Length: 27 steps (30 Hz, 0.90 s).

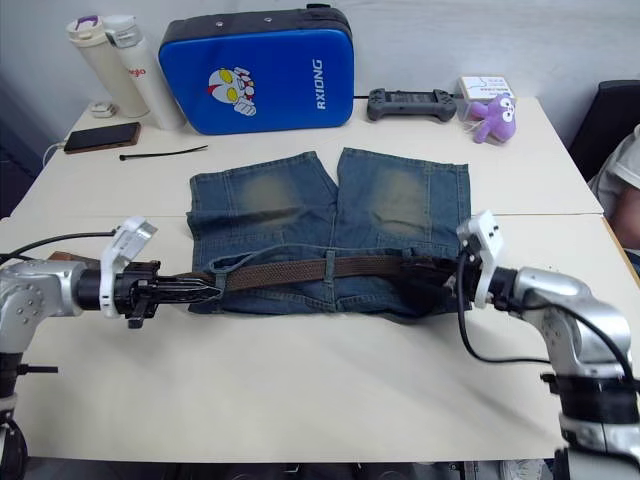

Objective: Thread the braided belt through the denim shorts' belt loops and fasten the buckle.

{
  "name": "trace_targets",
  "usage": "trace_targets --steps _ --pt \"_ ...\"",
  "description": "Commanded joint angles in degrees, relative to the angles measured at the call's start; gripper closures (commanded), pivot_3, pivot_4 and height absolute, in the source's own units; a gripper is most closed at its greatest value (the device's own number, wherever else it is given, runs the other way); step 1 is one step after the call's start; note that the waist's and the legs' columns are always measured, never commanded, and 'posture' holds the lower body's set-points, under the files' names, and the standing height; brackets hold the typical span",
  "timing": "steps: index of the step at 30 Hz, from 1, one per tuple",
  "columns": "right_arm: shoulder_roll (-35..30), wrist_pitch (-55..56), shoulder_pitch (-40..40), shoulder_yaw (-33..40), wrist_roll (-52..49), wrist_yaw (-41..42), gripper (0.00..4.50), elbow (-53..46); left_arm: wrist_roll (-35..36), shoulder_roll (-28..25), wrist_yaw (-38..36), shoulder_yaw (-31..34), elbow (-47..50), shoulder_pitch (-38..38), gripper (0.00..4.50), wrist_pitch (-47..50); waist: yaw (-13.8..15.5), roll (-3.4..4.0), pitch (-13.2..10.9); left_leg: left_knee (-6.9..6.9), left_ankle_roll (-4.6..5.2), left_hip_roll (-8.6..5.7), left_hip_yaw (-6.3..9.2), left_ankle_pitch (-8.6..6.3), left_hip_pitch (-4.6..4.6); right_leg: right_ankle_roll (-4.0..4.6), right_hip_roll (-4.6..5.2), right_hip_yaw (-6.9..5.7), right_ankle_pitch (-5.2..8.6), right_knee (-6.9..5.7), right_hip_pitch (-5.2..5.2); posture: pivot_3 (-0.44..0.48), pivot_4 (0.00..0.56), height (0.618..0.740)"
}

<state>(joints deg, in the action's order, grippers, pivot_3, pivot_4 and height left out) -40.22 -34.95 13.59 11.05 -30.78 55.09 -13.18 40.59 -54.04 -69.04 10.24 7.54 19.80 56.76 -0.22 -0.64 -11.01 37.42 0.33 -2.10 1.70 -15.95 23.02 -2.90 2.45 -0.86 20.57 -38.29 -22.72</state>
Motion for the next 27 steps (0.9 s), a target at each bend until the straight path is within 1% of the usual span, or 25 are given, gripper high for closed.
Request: trace_targets --steps 1,2,4,5,6,8,9,10,11,13,15,18,20,21,22,23,24,25,26,27 --pt "2.19 23.63 -9.12 1.08 10.52 -1.33 4.15 -2.77 -2.97 -0.88 -2.91 0.82 4.75 -6.30 4.50 -10.23 0.10 -0.02 0.03 -0.01 0.02 0.00 -0.01 -0.01 -0.04 0.00 0.00 0.01 0.00 0.09 0.03 0.000 0.150 0.740" --pt "2.52 30.00 -11.99 1.06 13.11 -1.08 4.15 -2.42 -3.55 -0.99 -3.64 0.67 5.73 -8.29 4.50 -12.42 0.13 -0.02 0.03 -0.16 0.06 0.00 -0.05 -0.03 -0.27 -0.02 0.00 0.07 -0.01 0.23 0.22 0.000 0.150 0.740" --pt "1.38 50.57 -18.61 0.72 20.64 0.81 4.15 2.54 -6.54 -2.25 -6.62 -0.27 8.18 -13.67 4.50 -19.38 0.14 -0.02 0.03 -0.31 0.06 0.00 -0.10 -0.04 -0.36 -0.01 -0.01 0.10 -0.01 0.31 0.27 0.000 0.150 0.740" --pt "1.22 57.03 -20.73 0.99 21.92 1.66 4.15 5.05 -8.69 -3.41 -7.93 -1.17 8.95 -16.23 4.50 -22.70 0.12 -0.03 0.03 -0.34 0.06 0.00 -0.10 -0.04 -0.36 -0.02 -0.02 0.10 -0.01 0.33 0.27 0.000 0.150 0.740" --pt "0.77 65.58 -22.47 1.19 23.89 1.69 4.15 8.49 -10.94 -4.04 -8.88 -1.86 9.31 -18.61 4.50 -26.61 0.11 -0.03 0.03 -0.35 0.05 0.01 -0.16 -0.06 -0.36 -0.02 -0.03 0.13 -0.01 0.35 0.27 0.000 0.150 0.740" --pt "-0.35 79.30 -24.92 1.08 26.11 1.85 4.15 15.55 -14.59 -4.49 -9.75 -2.70 9.69 -21.85 4.50 -33.90 0.05 -0.03 0.03 -0.32 0.09 0.00 -0.30 -0.09 -0.52 -0.03 -0.03 0.25 -0.01 0.35 0.38 0.000 0.150 0.740" --pt "-0.88 85.28 -25.53 1.11 27.13 1.21 4.15 19.12 -15.70 -4.77 -10.28 -2.88 9.82 -23.10 4.50 -36.44 0.04 -0.03 0.02 -0.35 0.16 0.01 -0.43 -0.13 -0.86 -0.04 -0.03 0.34 -0.02 0.41 0.67 0.000 0.150 0.740" --pt "-1.52 90.20 -25.82 0.90 27.51 0.90 4.15 22.17 -16.70 -4.95 -10.64 -2.97 9.64 -23.97 4.50 -38.62 0.01 -0.04 0.02 -0.39 0.56 0.03 -0.44 -0.37 -1.13 -0.05 -0.03 0.34 -0.01 0.49 0.97 0.000 0.150 0.740" --pt "-2.44 95.22 -26.08 0.40 28.32 0.55 4.15 24.92 -17.27 -4.98 -10.84 -2.87 9.26 -24.63 4.50 -40.21 -0.02 -0.04 0.02 -0.45 0.58 0.07 -0.46 -0.48 -1.56 -0.03 -0.05 0.35 0.01 0.62 1.41 0.000 0.150 0.740" --pt "-4.45 104.72 -26.65 -0.81 29.73 -0.26 4.15 29.87 -17.85 -5.04 -10.69 -2.33 8.56 -26.18 4.50 -41.71 -0.02 -0.04 0.02 -0.46 0.65 0.11 -0.48 -0.72 -1.97 -0.04 -0.05 0.38 0.07 0.70 1.83 0.000 0.150 0.740" --pt "-6.42 111.93 -27.21 -2.37 31.08 -1.67 4.15 35.12 -20.48 -5.53 -8.80 -1.42 8.59 -28.95 4.50 -43.80 -0.03 -0.06 0.03 -0.45 0.65 0.14 -0.49 -0.78 -2.01 -0.04 -0.06 0.39 0.10 0.72 1.87 0.000 0.150 0.740" --pt "-8.59 121.05 -26.93 -3.85 34.40 -4.55 4.15 42.48 -22.14 -7.71 -9.58 -1.23 9.14 -32.94 4.50 -45.38 -0.07 -0.08 0.04 -0.44 0.64 0.22 -0.52 -0.87 -2.01 -0.04 -0.12 0.40 0.18 0.75 1.86 0.000 0.150 0.740" --pt "-10.28 124.05 -26.42 -6.28 36.03 -6.14 4.15 45.20 -24.27 -7.51 -7.68 -1.19 8.33 -33.93 4.50 -48.11 -0.07 -0.08 0.04 -0.41 0.63 0.25 -0.52 -0.90 -2.01 -0.03 -0.15 0.39 0.22 0.76 1.89 0.000 0.150 0.740" --pt "-10.88 125.34 -25.93 -6.99 36.72 -7.05 4.15 45.79 -23.29 -7.87 -8.53 -1.42 8.22 -34.63 4.50 -47.18 -0.07 -0.08 0.04 -0.39 0.65 0.25 -0.53 -0.91 -2.03 -0.03 -0.15 0.39 0.22 0.76 1.93 0.000 0.150 0.740" --pt "-11.50 125.93 -25.56 -7.64 36.97 -8.05 3.65 45.93 -22.56 -8.16 -9.05 -1.45 8.27 -35.24 4.50 -46.37 -0.07 -0.11 0.06 -0.39 0.65 0.25 -0.53 -0.91 -2.08 -0.03 -0.15 0.40 0.22 0.76 1.98 0.000 0.150 0.740" --pt "-12.28 125.87 -25.31 -8.45 37.04 -8.96 3.06 45.88 -22.17 -8.65 -9.00 -1.44 8.46 -35.81 3.94 -44.63 -0.07 -0.11 0.06 -0.38 0.65 0.26 -0.53 -0.91 -2.16 -0.02 -0.15 0.40 0.22 0.76 2.05 0.000 0.150 0.740" --pt "-13.02 125.86 -24.96 -9.12 37.16 -9.93 2.92 45.95 -21.39 -9.62 -9.55 -1.72 8.60 -36.23 3.79 -42.06 -0.07 -0.11 0.06 -0.39 0.66 0.26 -0.53 -0.92 -2.21 -0.02 -0.15 0.40 0.23 0.76 2.09 0.000 0.150 0.740" --pt "-13.64 125.81 -24.72 -9.75 37.35 -10.85 2.49 46.09 -21.05 -10.27 -9.71 -1.91 8.70 -36.44 3.56 -40.45 -0.13 -0.12 0.06 -0.40 0.66 0.26 -0.53 -0.92 -2.27 0.00 -0.15 0.41 0.24 0.76 2.13 0.000 0.150 0.740" --pt "-14.21 125.86 -24.51 -10.17 37.73 -11.77 2.09 46.21 -20.25 -10.75 -10.01 -1.77 9.00 -36.69 3.17 -39.06 -0.11 -0.13 0.06 -0.43 0.65 0.27 -0.55 -0.93 -2.36 0.01 -0.15 0.44 0.24 0.77 2.20 0.000 0.150 0.740" --pt "-15.24 125.49 -24.25 -10.70 37.72 -12.56 1.58 45.72 -19.01 -11.61 -11.08 -1.31 9.11 -37.17 2.71 -37.45 -0.09 -0.17 0.08 -0.45 0.66 0.27 -0.57 -0.93 -2.44 0.01 -0.15 0.45 0.25 0.77 2.27 0.000 0.150 0.740"
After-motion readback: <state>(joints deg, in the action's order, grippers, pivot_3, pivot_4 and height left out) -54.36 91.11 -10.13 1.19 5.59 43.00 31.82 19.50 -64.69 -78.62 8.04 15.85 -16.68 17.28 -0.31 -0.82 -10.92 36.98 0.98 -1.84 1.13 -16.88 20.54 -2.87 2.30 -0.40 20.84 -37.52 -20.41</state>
